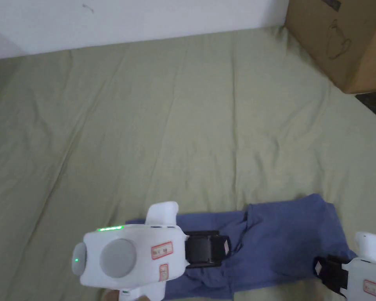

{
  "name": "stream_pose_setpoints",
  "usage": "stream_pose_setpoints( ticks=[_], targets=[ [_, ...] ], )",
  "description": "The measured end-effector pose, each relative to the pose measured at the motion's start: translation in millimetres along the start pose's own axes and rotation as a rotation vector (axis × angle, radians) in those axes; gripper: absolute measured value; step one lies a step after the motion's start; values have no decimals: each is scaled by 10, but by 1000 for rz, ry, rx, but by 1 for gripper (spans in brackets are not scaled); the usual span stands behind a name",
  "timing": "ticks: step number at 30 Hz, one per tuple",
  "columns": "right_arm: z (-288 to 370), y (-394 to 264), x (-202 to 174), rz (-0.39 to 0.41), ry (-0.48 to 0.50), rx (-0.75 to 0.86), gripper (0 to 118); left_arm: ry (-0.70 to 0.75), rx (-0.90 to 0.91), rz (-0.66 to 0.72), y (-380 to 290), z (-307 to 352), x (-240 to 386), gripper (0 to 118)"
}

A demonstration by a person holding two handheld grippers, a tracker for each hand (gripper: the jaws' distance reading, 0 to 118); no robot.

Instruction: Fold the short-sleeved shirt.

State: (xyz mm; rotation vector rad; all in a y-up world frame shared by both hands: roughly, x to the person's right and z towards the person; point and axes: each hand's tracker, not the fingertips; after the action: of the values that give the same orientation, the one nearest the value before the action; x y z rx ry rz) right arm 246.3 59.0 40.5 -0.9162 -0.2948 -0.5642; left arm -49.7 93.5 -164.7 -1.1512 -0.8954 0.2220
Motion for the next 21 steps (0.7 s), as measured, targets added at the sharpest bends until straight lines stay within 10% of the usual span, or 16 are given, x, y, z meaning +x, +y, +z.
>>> stream_pose_setpoints(
  ticks=[3, 7, 21],
  targets=[
    [5, -35, -32, 23, -9, -4, 0, 29, 99, 44, 47, 250, -106, 3],
    [-16, -69, -124, 28, 11, -8, 0, 254, 13, 19, 13, 61, -394, 2],
    [-75, -58, -14, 8, 26, -14, 0, 58, -181, -35, -320, -726, -17, 2]
  ],
)
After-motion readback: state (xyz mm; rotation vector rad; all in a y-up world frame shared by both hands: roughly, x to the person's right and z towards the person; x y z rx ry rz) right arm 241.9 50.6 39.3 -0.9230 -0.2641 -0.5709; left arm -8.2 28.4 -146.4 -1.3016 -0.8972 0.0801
